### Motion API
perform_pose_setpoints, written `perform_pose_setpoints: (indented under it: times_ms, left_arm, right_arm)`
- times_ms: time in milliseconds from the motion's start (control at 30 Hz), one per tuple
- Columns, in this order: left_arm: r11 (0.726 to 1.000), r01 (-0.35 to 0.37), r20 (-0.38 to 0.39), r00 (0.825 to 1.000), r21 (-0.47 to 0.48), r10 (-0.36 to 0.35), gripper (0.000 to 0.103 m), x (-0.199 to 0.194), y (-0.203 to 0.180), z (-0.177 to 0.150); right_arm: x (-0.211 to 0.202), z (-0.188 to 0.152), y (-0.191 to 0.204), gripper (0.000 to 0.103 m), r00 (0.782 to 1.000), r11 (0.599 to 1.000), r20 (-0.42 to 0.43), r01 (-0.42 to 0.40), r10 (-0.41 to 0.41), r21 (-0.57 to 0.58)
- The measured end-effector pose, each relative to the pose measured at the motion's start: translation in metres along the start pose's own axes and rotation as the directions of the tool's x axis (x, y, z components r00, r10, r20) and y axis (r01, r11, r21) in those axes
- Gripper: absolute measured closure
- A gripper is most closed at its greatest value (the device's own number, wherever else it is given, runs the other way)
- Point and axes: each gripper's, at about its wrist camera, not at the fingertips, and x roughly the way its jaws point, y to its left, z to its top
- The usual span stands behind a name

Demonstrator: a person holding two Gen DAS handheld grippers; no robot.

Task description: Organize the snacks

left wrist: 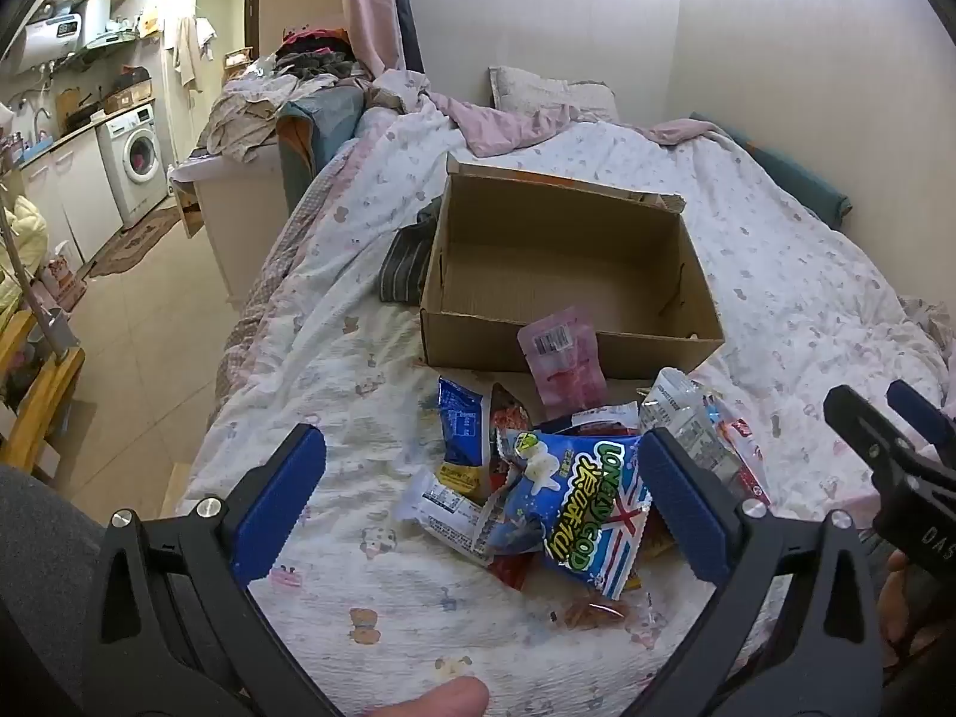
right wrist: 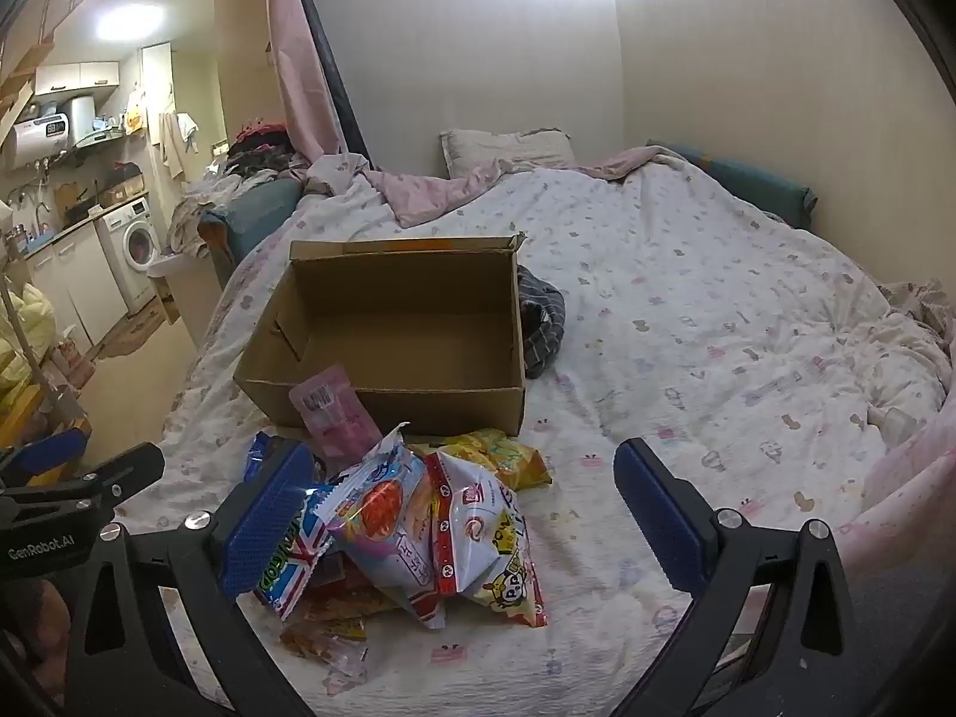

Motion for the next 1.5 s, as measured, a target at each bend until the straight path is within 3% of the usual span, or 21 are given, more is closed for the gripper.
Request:
perform_pose_setpoints:
  times_ms: [1500]
  left_arm:
    - [1.0, -0.012, 0.015, 1.0, 0.015, 0.012, 0.0, -0.002, 0.0, -0.004]
  right_arm:
    - [-0.003, 0.003, 0.002, 0.0, 1.0, 1.0, 0.022, -0.003, 0.003, -0.002]
